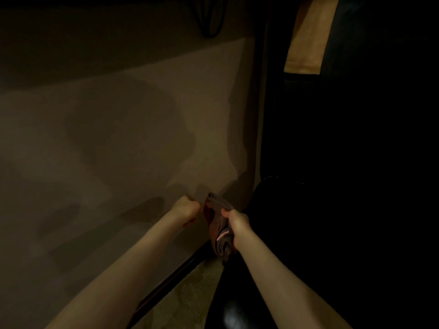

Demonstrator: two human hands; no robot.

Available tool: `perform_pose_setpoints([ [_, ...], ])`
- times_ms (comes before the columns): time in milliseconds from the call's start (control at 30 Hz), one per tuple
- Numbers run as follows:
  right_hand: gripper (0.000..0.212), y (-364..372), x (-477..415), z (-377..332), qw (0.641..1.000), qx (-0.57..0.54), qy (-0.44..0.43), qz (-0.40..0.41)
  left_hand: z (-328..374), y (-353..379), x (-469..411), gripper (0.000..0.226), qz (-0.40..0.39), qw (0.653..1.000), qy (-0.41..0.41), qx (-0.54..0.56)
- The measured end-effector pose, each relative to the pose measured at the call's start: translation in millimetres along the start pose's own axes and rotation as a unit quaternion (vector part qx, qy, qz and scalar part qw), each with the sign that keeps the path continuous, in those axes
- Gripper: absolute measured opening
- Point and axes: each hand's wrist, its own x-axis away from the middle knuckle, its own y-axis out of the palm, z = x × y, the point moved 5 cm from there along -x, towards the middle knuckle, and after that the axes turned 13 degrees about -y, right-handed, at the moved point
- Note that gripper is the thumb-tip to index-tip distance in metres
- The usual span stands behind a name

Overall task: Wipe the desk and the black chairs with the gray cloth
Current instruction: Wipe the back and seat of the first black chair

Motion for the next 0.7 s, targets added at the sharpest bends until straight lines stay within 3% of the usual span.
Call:
perform_pose_setpoints([
  [267,0.025,-58,100,-47,0.997,0.019,0.04,0.056,53,-13,122,0.03,-0.111,0.992,-0.057,-0.027],
  [433,0.028,-122,180,-82,0.993,0.043,0.047,0.095,81,-8,212,0.027,-0.167,0.984,-0.065,-0.022],
  [700,0.04,-219,296,-168,0.982,0.073,0.038,0.168,152,-18,324,0.027,-0.195,0.98,-0.025,0.012],
])
